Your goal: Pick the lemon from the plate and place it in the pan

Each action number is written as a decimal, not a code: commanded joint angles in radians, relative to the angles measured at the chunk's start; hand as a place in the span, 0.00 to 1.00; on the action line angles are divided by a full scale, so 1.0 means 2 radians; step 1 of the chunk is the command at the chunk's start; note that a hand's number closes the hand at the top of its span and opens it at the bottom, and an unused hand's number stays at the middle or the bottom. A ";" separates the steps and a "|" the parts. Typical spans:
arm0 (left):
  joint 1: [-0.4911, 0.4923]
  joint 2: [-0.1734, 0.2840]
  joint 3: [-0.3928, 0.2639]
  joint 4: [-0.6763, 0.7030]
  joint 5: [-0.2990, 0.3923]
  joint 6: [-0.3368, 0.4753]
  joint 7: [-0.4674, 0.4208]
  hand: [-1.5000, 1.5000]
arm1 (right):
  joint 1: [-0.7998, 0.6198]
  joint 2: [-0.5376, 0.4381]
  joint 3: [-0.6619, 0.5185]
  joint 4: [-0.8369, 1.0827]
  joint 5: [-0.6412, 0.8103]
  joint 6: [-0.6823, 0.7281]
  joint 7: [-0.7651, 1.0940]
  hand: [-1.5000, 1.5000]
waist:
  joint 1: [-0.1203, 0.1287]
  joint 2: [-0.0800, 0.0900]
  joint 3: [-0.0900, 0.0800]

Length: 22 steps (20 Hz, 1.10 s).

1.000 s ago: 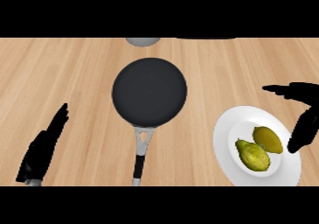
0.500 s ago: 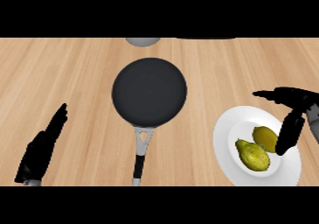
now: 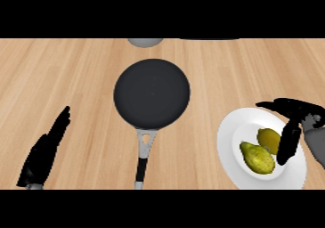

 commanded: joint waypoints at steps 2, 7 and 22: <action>0.021 -0.007 0.011 0.001 -0.003 -0.016 -0.019 0.50 | -0.001 0.014 -0.006 0.019 0.030 0.025 0.001 0.00 | 0.001 0.000 0.000; 0.019 0.000 0.031 -0.033 -0.001 -0.033 0.011 0.50 | 0.026 0.029 -0.009 -0.002 0.055 0.027 -0.001 0.00 | 0.000 0.000 0.000; -0.001 -0.043 0.037 -0.012 -0.043 -0.038 0.014 0.50 | 0.033 0.071 -0.033 0.061 0.161 -0.032 -0.127 1.00 | 0.000 0.000 0.000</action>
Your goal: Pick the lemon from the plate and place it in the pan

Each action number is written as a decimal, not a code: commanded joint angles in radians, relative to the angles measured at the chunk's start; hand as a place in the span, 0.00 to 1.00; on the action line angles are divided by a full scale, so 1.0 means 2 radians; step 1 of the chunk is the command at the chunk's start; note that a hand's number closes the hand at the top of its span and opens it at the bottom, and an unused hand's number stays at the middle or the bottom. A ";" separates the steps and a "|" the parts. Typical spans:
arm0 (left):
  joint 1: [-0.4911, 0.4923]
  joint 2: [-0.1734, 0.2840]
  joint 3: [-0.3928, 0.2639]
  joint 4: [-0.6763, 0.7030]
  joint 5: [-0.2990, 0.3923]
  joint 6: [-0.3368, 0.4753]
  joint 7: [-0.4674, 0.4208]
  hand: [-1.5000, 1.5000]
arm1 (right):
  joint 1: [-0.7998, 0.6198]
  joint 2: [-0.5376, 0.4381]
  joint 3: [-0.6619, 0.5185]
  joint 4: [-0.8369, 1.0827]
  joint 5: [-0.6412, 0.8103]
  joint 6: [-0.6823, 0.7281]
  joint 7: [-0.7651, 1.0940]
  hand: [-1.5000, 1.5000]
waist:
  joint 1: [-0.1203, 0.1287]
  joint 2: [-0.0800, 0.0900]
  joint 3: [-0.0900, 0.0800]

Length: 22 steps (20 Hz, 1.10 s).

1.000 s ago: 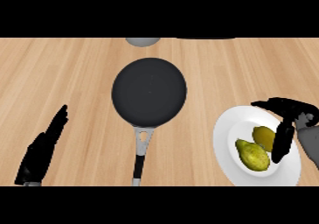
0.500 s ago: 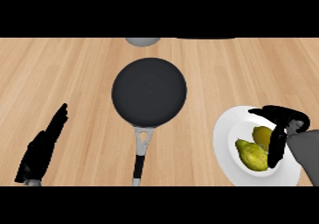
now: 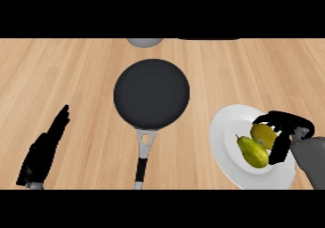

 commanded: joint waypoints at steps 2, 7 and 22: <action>-0.022 -0.005 0.006 0.027 -0.010 -0.006 -0.003 0.50 | 0.015 0.025 -0.022 -0.006 0.000 -0.017 -0.010 1.00 | -0.001 0.001 0.001; -0.009 0.013 0.027 -0.014 0.012 -0.026 0.019 0.50 | 0.026 0.035 -0.037 -0.004 -0.016 -0.002 -0.010 1.00 | -0.001 0.000 0.001; -0.011 -0.007 0.013 -0.009 -0.006 -0.023 0.009 0.50 | -0.032 0.041 -0.015 -0.051 0.151 -0.252 -0.041 1.00 | 0.003 0.000 0.002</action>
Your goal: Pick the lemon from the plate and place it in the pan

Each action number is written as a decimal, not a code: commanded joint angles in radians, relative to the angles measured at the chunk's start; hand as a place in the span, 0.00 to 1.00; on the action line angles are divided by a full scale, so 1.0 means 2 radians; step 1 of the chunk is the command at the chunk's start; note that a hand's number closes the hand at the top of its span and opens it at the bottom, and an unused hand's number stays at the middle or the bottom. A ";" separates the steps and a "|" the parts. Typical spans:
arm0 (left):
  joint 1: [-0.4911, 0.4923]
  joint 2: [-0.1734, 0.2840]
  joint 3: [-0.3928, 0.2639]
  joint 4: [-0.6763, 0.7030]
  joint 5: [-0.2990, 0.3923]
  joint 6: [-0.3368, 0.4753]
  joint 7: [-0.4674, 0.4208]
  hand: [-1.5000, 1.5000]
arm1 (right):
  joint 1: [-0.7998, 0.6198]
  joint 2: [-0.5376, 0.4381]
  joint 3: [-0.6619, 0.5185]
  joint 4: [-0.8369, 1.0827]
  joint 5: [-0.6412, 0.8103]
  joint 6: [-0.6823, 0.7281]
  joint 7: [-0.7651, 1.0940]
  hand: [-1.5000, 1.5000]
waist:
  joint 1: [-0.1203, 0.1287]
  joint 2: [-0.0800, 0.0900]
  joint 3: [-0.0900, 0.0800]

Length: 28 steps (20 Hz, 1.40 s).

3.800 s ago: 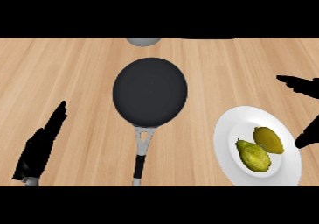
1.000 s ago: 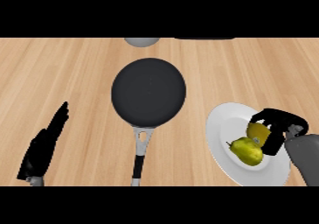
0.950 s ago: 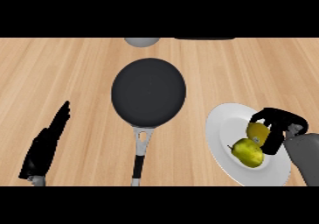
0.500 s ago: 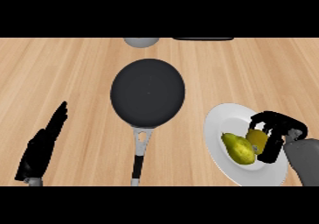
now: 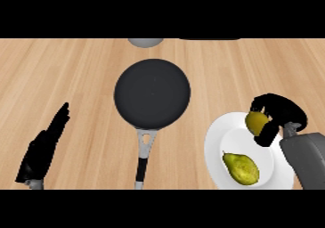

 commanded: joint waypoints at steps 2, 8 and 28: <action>0.012 0.009 0.011 -0.001 0.006 -0.007 -0.012 0.50 | -0.029 -0.001 0.001 -0.053 0.051 -0.114 -0.032 1.00 | 0.001 0.000 0.001; -0.005 -0.013 -0.004 0.006 -0.010 0.011 -0.001 0.50 | -0.062 0.005 0.022 -0.114 0.093 -0.205 -0.096 1.00 | -0.001 0.001 0.001; -0.014 -0.019 -0.011 0.034 -0.018 -0.009 -0.032 0.50 | -0.321 0.195 0.046 0.266 0.004 -0.341 -0.099 1.00 | 0.028 0.009 0.000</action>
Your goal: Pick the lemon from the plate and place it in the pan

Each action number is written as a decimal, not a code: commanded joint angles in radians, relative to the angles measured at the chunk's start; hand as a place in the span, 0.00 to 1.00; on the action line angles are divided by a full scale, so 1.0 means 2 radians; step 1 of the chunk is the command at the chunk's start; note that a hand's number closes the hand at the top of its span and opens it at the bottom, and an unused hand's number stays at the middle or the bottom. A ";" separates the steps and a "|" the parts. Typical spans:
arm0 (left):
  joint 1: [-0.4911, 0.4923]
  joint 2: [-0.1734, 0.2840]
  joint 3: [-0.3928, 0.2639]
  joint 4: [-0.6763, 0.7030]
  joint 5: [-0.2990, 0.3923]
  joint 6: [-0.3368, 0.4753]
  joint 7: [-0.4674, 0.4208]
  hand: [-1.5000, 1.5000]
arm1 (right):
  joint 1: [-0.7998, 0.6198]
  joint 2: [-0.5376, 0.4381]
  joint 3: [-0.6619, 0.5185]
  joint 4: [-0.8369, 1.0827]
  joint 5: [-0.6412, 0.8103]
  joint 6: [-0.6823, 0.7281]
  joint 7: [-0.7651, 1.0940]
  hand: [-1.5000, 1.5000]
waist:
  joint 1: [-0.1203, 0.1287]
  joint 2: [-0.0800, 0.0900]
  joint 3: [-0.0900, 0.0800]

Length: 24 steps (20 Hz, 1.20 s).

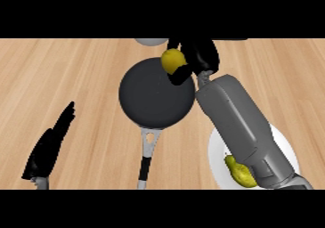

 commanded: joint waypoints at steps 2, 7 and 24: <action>-0.013 -0.009 -0.011 -0.007 -0.009 0.003 0.012 0.50 | -0.078 0.015 -0.010 0.148 -0.039 -0.038 -0.030 1.00 | 0.010 0.004 0.000; -0.023 -0.021 -0.024 0.018 -0.012 0.000 -0.004 0.50 | -0.093 0.015 0.062 0.224 -0.072 -0.064 -0.024 1.00 | 0.030 0.009 0.000; -0.066 -0.014 -0.022 0.020 -0.005 -0.019 0.017 0.50 | -0.063 0.015 -0.032 0.254 -0.315 -0.114 -0.153 0.00 | 0.053 0.015 0.001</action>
